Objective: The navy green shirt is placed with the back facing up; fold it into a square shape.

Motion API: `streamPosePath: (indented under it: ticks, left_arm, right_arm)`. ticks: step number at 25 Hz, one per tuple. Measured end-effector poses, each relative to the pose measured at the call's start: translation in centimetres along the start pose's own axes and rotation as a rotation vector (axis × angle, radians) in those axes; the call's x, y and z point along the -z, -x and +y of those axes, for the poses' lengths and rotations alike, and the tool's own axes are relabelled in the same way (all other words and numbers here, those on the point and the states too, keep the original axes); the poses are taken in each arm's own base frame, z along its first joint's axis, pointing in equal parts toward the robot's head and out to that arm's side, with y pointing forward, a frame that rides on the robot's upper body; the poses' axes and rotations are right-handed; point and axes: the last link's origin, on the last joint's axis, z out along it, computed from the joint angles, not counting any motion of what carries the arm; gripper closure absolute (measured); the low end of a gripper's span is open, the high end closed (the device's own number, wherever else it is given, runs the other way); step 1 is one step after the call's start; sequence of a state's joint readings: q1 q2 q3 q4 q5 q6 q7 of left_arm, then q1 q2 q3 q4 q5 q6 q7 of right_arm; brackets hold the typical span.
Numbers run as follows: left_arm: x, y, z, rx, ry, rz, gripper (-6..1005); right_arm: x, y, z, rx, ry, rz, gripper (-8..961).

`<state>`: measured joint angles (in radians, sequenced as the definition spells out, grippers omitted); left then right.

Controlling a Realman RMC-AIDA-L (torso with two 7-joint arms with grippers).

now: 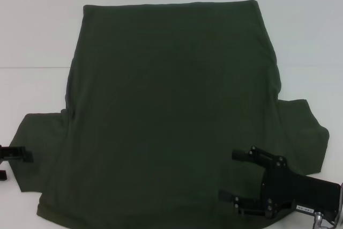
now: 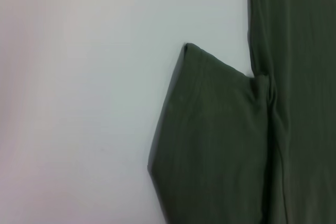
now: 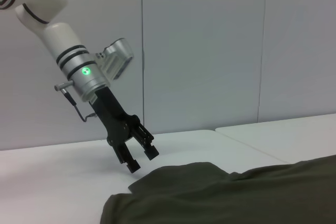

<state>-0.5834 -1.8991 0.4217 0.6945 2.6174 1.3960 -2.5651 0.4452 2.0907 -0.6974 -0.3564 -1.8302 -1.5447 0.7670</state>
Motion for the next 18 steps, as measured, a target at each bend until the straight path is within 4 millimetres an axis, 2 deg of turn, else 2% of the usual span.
streamPosePath:
  ticks: [18]
  left_arm:
    - [-0.96, 0.29, -0.42, 0.018, -0.012, 0.006, 66]
  right_arm:
    - [-0.29, -0.21, 0.19, 0.012, 0.025, 0.025, 14]
